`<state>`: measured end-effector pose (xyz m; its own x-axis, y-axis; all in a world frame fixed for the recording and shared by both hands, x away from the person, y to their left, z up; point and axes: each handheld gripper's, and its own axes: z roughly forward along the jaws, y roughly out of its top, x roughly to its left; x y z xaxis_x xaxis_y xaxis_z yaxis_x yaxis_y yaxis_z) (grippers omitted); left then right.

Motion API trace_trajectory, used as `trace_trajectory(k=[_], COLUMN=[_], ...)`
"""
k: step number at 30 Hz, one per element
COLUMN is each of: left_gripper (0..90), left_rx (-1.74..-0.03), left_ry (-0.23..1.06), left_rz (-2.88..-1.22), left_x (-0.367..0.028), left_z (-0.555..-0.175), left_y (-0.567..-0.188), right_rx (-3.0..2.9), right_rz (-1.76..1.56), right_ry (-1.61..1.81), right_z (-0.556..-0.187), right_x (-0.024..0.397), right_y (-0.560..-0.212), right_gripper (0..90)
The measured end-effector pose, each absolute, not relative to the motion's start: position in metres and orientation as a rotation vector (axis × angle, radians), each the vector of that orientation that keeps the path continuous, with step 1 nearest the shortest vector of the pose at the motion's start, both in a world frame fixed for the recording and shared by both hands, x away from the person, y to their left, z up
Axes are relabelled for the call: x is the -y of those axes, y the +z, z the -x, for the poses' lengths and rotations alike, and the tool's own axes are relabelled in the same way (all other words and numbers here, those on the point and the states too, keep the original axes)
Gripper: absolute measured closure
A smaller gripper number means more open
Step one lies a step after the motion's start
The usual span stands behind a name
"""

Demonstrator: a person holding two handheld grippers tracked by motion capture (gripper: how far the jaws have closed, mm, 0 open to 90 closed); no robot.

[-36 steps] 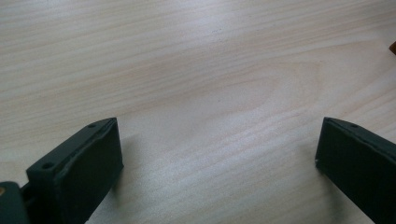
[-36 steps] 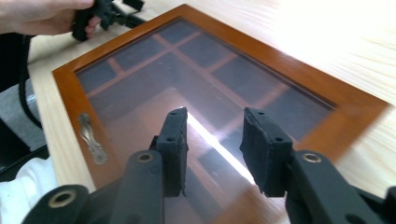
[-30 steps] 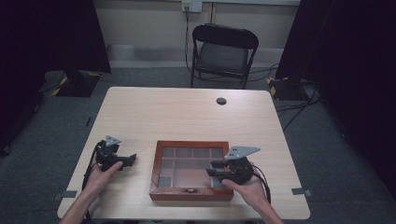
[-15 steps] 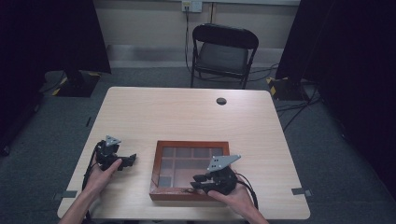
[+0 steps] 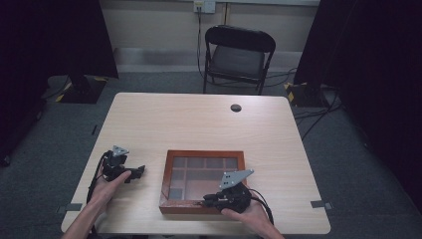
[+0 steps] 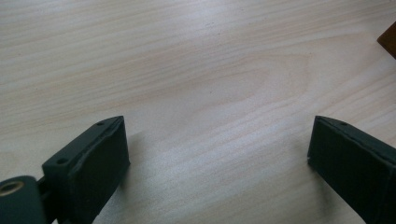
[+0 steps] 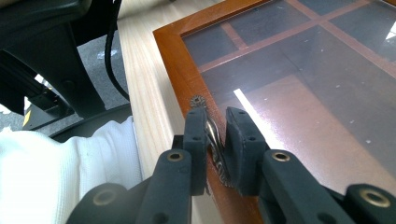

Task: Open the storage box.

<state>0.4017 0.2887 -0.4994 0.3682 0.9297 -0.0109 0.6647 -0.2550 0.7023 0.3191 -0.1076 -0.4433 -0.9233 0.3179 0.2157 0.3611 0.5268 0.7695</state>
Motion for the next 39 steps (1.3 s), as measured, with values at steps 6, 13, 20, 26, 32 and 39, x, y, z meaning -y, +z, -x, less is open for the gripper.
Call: trace_trajectory(k=[6, 13, 20, 26, 32, 39], left_gripper=[15.7, 17.8, 18.6, 19.9, 21.5, 20.9], left_rx=[-1.346, -1.308, -1.251, -1.208, -1.149, -1.110], left_ry=[0.551, 0.501, 0.483, 0.448, 0.429, 0.401], left_rz=[-2.031, -2.035, -2.007, -1.992, -1.986, -1.983], left_x=[-0.288, -0.287, -0.283, -0.280, -0.275, -0.271], left_z=[-0.399, -0.397, -0.392, -0.388, -0.381, -0.378], left_y=[-0.497, -0.494, -0.489, -0.483, -0.478, -0.475], right_rx=[2.710, 2.743, 2.739, 2.733, 2.726, 2.722], right_rz=[0.585, 0.554, 0.534, 0.518, 0.502, 0.496], right_ry=[-1.386, -1.377, -1.373, -1.397, -1.415, -1.420], right_z=[-0.319, -0.318, -0.319, -0.320, -0.321, -0.323], right_x=[0.107, 0.105, 0.106, 0.108, 0.107, 0.108], right_y=[-0.443, -0.441, -0.438, -0.433, -0.426, -0.421], right_gripper=[79.5, 81.8, 82.1, 82.4, 82.7, 82.9])
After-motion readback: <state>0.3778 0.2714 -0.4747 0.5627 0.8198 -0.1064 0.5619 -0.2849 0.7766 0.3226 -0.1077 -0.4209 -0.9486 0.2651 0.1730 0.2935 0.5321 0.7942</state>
